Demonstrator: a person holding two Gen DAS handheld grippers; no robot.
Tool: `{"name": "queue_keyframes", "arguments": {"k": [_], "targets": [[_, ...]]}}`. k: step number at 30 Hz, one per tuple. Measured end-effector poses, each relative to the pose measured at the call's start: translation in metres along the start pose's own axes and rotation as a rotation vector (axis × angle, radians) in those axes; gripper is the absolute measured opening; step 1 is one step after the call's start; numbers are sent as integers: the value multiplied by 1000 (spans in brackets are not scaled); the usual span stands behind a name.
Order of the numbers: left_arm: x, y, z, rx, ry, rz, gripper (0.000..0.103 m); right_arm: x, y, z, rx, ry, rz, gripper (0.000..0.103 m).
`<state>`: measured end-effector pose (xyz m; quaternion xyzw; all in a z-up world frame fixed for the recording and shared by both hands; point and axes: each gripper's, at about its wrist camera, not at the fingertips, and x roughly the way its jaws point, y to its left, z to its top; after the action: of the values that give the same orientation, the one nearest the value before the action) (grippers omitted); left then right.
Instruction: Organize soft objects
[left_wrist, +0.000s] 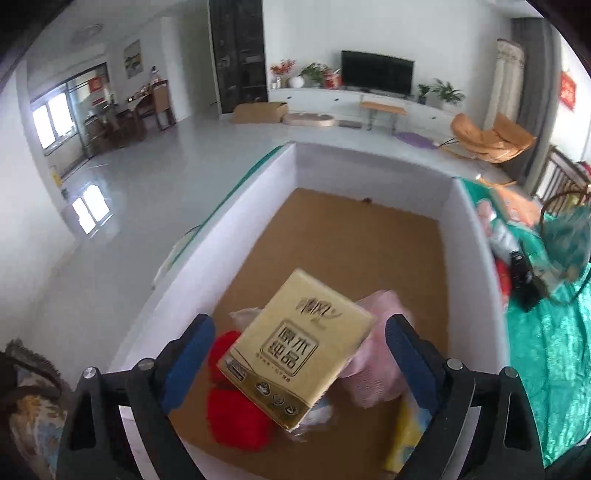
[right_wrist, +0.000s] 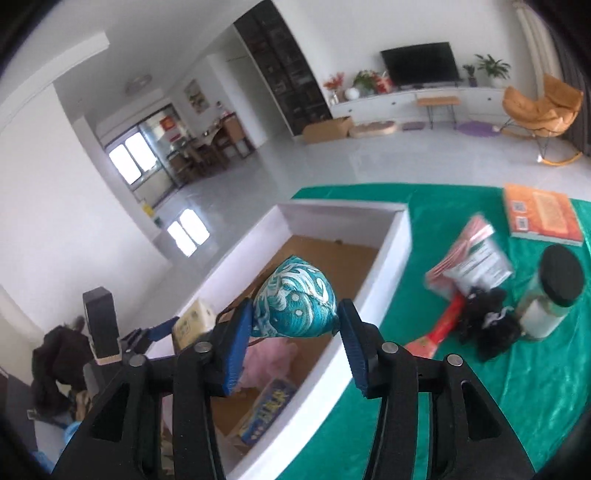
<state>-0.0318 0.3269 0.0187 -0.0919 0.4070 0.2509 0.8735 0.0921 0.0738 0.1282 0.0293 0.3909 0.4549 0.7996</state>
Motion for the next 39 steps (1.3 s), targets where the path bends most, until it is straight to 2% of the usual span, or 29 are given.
{"name": "queue_keyframes", "arguments": {"k": [1, 3, 6, 9, 12, 14, 17, 20, 23, 26, 29, 35, 39], "targets": [[2, 5, -3, -6, 6, 27, 94, 16, 10, -6, -26, 55, 2, 81], [1, 11, -8, -18, -10, 44, 94, 34, 18, -20, -93, 116, -62, 80], [-3, -1, -11, -24, -43, 11, 96, 26, 1, -45, -144, 100, -166, 80], [-9, -36, -8, -2, -74, -84, 96, 4, -44, -73, -78, 67, -249, 80], [-26, -85, -8, 52, -103, -201, 96, -17, -94, -106, -13, 35, -400, 80], [-38, -122, -13, 104, -109, -309, 97, -29, -129, -127, 38, 26, -512, 80], [-48, -178, -28, 205, -90, -437, 102, -43, -176, -161, 135, 17, -642, 80], [-41, -237, -59, 335, -26, -499, 102, -63, -205, -187, 228, -23, -705, 80], [-21, -281, -90, 436, 57, -495, 102, -74, -214, -202, 274, -65, -734, 80], [1, -306, -108, 471, 108, -483, 102, -81, -218, -202, 307, -79, -735, 80], [16, -318, -111, 469, 115, -481, 102, -75, -225, -204, 325, -43, -748, 80], [50, -323, -112, 456, 141, -440, 102, -68, -225, -205, 308, -32, -762, 82], [53, -317, -118, 464, 89, -429, 103, -67, -223, -206, 304, -27, -763, 83]]}}
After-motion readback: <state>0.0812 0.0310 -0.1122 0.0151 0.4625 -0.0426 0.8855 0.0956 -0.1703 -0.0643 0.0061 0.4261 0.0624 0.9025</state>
